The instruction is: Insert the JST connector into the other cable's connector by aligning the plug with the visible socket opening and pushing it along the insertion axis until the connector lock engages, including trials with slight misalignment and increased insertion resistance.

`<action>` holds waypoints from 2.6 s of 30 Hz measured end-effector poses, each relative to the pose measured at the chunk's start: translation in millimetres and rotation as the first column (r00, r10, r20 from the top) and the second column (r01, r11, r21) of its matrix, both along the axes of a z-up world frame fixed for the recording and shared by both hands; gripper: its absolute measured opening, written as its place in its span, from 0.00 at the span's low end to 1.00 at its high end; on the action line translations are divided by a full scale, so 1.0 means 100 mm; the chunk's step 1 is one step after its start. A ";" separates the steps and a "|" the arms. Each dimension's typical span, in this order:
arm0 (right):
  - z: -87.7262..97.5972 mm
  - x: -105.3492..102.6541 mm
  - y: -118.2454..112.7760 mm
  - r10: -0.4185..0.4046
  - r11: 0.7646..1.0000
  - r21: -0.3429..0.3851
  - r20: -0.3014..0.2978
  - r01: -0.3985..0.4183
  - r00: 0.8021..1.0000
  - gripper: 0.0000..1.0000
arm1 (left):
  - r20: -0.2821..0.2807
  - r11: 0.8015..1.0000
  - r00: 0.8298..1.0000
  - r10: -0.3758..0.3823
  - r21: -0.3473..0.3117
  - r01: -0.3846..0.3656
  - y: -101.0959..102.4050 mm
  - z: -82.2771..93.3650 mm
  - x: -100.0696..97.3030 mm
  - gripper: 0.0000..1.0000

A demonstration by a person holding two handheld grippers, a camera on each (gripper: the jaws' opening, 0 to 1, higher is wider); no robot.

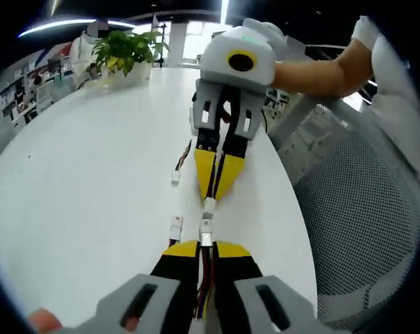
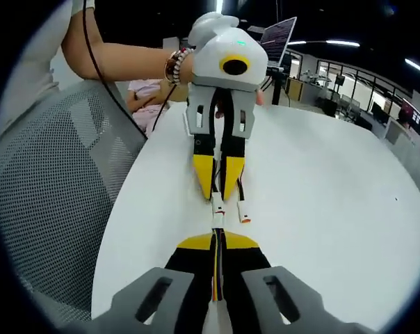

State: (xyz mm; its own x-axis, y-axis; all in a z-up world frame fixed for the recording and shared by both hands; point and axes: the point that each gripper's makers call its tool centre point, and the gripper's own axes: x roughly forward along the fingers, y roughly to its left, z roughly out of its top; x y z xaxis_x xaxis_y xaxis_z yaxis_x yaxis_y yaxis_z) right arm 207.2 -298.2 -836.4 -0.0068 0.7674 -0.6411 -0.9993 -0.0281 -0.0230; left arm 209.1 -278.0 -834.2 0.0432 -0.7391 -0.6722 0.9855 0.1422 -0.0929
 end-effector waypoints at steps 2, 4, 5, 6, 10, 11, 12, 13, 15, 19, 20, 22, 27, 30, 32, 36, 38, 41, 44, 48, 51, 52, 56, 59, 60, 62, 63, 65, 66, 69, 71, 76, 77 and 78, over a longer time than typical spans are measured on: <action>0.01 0.00 -0.01 0.010 1.000 -0.009 0.019 -0.010 1.000 0.00 | 0.033 1.000 0.999 -0.010 0.019 0.010 0.01 0.03 0.02 0.00; 0.05 0.00 -0.01 0.009 1.000 -0.005 0.018 -0.009 1.000 0.00 | 0.043 0.999 0.999 -0.018 0.028 0.017 0.02 0.04 0.02 0.00; 0.06 0.01 -0.01 0.008 1.000 -0.002 0.024 -0.008 1.000 0.00 | 0.049 0.999 0.998 -0.025 0.033 0.024 0.02 0.05 0.01 0.00; 0.08 0.04 -0.01 0.001 1.000 0.000 0.029 -0.001 1.000 0.00 | 0.051 0.999 0.998 -0.029 0.034 0.027 0.02 0.06 0.01 0.00; 0.10 0.05 -0.02 -0.008 1.000 0.008 0.031 0.008 0.999 0.00 | 0.074 0.998 0.997 -0.038 0.046 0.035 0.02 0.09 0.01 0.00; 0.10 0.06 -0.02 -0.010 1.000 0.006 0.034 0.009 0.999 0.00 | 0.076 0.998 0.996 -0.040 0.047 0.037 0.02 0.10 0.02 0.00; 0.10 0.06 -0.02 -0.009 1.000 0.007 0.038 0.009 0.999 0.00 | 0.079 0.998 0.996 -0.045 0.055 0.041 0.02 0.09 0.01 0.00; 0.10 0.06 -0.01 -0.009 1.000 0.007 0.038 0.009 0.999 0.00 | 0.082 0.997 0.995 -0.049 0.059 0.044 0.02 0.09 0.01 0.00; 0.10 0.05 -0.01 -0.010 1.000 0.008 0.032 0.010 0.999 0.00 | 0.083 0.997 0.995 -0.052 0.066 0.046 0.03 0.07 0.02 0.00; 0.08 0.03 -0.01 -0.006 1.000 -0.006 0.024 0.006 1.000 0.00 | 0.086 0.997 0.995 -0.058 0.064 0.053 0.02 0.09 0.02 0.00; 0.08 0.02 -0.01 -0.005 1.000 -0.006 0.023 0.005 1.000 0.00 | 0.086 0.996 0.994 -0.061 0.065 0.055 0.02 0.09 0.02 0.00; 0.08 0.02 -0.01 -0.004 1.000 -0.002 0.018 0.004 1.000 0.00 | 0.093 0.995 0.993 -0.070 0.079 0.063 0.02 0.07 0.01 0.00; 0.05 -0.01 -0.02 0.005 1.000 -0.024 0.009 -0.004 1.000 0.00 | 0.095 0.993 0.992 -0.080 0.089 0.071 0.01 0.06 0.01 0.00; 0.01 -0.02 -0.03 0.001 0.999 -0.042 -0.001 -0.001 1.000 0.00 | 0.096 0.993 0.992 -0.085 0.091 0.076 0.00 0.06 0.00 0.00; 0.00 -0.02 -0.04 0.001 0.999 -0.052 -0.006 -0.001 1.000 0.00 | 0.099 0.992 0.991 -0.090 0.093 0.080 -0.02 0.06 0.00 0.00; -0.05 -0.04 -0.05 -0.020 0.997 -0.078 -0.052 0.016 0.998 0.00 | 0.103 0.989 0.989 -0.105 0.111 0.093 -0.05 0.01 -0.01 0.00; -0.08 -0.07 -0.07 -0.053 0.995 -0.093 -0.112 0.043 0.992 0.00 | 0.103 0.988 0.988 -0.117 0.117 0.105 -0.07 0.00 -0.03 0.00; -0.07 -0.07 -0.08 -0.099 0.994 -0.074 -0.184 0.086 0.978 0.00 | 0.106 0.985 0.986 -0.128 0.127 0.114 -0.06 -0.02 -0.04 0.00; -0.03 -0.04 -0.08 -0.141 0.990 -0.051 -0.261 0.132 0.955 0.00 | 0.104 0.986 0.986 -0.128 0.122 0.115 -0.07 -0.02 -0.03 0.00; -0.05 -0.05 -0.09 -0.132 0.991 -0.061 -0.249 0.121 0.959 0.00 | 0.112 0.986 0.985 -0.132 0.119 0.119 -0.09 -0.01 -0.01 0.00; -0.08 -0.08 -0.09 -0.124 0.991 -0.080 -0.242 0.108 0.962 0.00 | 0.113 0.982 0.983 -0.148 0.131 0.133 -0.11 -0.03 -0.03 0.00; -0.10 -0.09 -0.09 -0.119 0.991 -0.087 -0.241 0.101 0.963 0.00 | 0.112 0.982 0.982 -0.153 0.132 0.138 -0.12 -0.03 -0.04 0.00; -0.11 -0.11 -0.11 -0.115 0.991 -0.101 -0.247 0.092 0.962 0.00 | 0.115 0.976 0.978 -0.176 0.151 0.158 -0.14 -0.07 -0.06 0.00; -0.11 -0.13 -0.10 -0.100 0.992 -0.099 -0.244 0.078 0.965 0.00 | 0.114 0.973 0.975 -0.191 0.152 0.173 -0.17 -0.07 -0.08 0.00; -0.11 -0.15 -0.09 -0.096 0.992 -0.101 -0.247 0.073 0.964 0.00 | 0.114 0.972 0.974 -0.196 0.151 0.178 -0.19 -0.08 -0.09 0.00; -0.13 -0.16 -0.09 -0.083 0.992 -0.110 -0.237 0.058 0.968 0.00 | 0.116 0.967 0.971 -0.211 0.170 0.190 -0.19 -0.11 -0.10 0.00; -0.14 -0.17 -0.09 -0.082 0.992 -0.114 -0.237 0.056 0.968 0.00 | 0.116 0.966 0.970 -0.215 0.172 0.194 -0.19 -0.11 -0.10 0.00; -0.15 -0.18 -0.10 -0.076 0.992 -0.121 -0.236 0.048 0.969 0.00 | 0.120 0.963 0.967 -0.223 0.179 0.199 -0.19 -0.13 -0.10 0.00; -0.15 -0.18 -0.10 -0.072 0.991 -0.123 -0.233 0.044 0.970 0.00 | 0.122 0.962 0.966 -0.227 0.183 0.202 -0.19 -0.13 -0.10 0.00; -0.17 -0.19 -0.10 -0.076 0.990 -0.131 -0.240 0.046 0.968 0.00 | 0.128 0.959 0.964 -0.235 0.190 0.209 -0.19 -0.14 -0.10 0.00; -0.17 -0.19 -0.10 -0.086 0.990 -0.134 -0.246 0.054 0.965 0.00 | 0.120 0.960 0.965 -0.232 0.191 0.207 -0.18 -0.15 -0.11 0.00; -0.16 -0.17 -0.10 -0.101 0.989 -0.129 -0.249 0.070 0.963 0.00 | 0.126 0.963 0.966 -0.224 0.183 0.199 -0.17 -0.13 -0.10 0.00; -0.16 -0.17 -0.10 -0.099 0.989 -0.128 -0.248 0.069 0.964 0.00 | 0.126 0.963 0.966 -0.224 0.184 0.200 -0.17 -0.13 -0.11 0.00; -0.16 -0.17 -0.10 -0.097 0.989 -0.130 -0.244 0.067 0.965 0.00 | 0.126 0.961 0.965 -0.229 0.188 0.203 -0.17 -0.14 -0.11 0.00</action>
